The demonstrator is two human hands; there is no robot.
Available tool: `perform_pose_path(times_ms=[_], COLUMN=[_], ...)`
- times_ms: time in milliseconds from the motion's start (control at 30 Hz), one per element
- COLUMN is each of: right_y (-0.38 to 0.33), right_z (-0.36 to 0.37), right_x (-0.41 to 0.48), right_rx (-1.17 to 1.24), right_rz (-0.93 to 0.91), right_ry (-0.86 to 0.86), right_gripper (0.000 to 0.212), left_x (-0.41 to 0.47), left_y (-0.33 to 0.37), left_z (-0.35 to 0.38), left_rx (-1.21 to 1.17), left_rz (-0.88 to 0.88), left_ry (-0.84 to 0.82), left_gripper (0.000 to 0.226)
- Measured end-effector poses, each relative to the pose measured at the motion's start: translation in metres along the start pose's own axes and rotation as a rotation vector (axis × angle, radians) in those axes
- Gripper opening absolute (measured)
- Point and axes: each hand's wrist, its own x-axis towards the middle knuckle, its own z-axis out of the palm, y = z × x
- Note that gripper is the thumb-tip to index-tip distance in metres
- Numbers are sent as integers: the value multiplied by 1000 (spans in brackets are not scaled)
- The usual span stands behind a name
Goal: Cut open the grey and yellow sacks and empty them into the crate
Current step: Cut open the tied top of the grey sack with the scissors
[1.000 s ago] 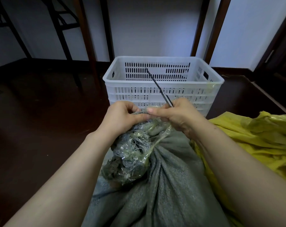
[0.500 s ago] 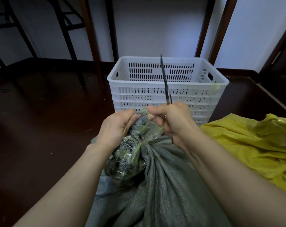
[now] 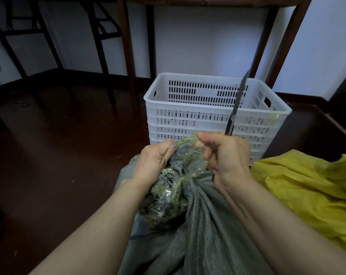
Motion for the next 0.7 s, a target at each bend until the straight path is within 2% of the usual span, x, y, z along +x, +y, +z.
perform_pose_path(times_ms=[233,400,533,600,667,700], right_y=[2,3,0,2,4,4], right_z=[3,3,-4,-7,-12,-17], right_x=[-2,1,14,19,26,29], right_rx=[59,112,222,232,165,115], right_rz=[-56,-41,44,100,132,159], right_ry=[52,73,110,99,14,-37], right_gripper=[26,19,19,22,24,25], left_x=[-3,-6,-14,-12,-4,3], left_y=[-5,-8,-16,-20,-17,-12], left_z=[-3,-5,-6,-4,-9,-13], left_rx=[-20,-88,-76,-89,-163,-241], left_rz=[-62,-113,-205,-297,-386,-439], left_ry=[-30,-21,52,29,-17,-39], left_gripper=[37,45,45,46,35,20])
